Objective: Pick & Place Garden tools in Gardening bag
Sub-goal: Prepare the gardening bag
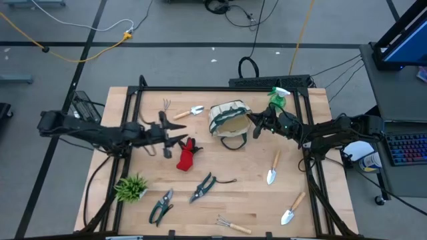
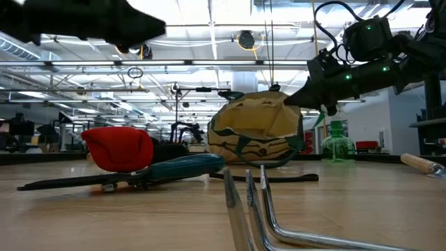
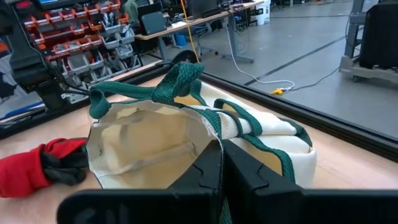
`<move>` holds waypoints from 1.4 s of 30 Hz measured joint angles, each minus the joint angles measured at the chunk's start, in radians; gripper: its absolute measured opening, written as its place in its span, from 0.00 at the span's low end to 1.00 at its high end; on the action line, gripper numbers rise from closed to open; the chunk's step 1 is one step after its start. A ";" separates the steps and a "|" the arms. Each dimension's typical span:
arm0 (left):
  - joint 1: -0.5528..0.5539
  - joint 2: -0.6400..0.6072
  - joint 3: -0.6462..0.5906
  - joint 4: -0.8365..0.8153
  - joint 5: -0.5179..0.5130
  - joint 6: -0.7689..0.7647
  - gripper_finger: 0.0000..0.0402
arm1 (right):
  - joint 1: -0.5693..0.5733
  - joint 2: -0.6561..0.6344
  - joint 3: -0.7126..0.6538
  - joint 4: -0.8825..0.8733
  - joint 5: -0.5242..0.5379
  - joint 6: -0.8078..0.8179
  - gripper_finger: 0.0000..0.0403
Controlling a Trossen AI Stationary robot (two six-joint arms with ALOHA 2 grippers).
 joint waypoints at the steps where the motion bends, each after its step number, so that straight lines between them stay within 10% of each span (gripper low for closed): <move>1: 0.001 0.040 0.024 -0.020 -0.032 -0.015 0.40 | 0.000 0.000 0.000 0.000 0.000 0.000 0.00; 11: 0.023 0.353 0.207 -0.080 -0.103 -0.094 0.40 | 0.000 0.000 0.001 -0.007 0.000 -0.005 0.00; 42: 0.090 0.754 0.251 0.196 -0.217 -0.158 0.40 | 0.004 0.000 0.001 -0.008 0.004 -0.009 0.00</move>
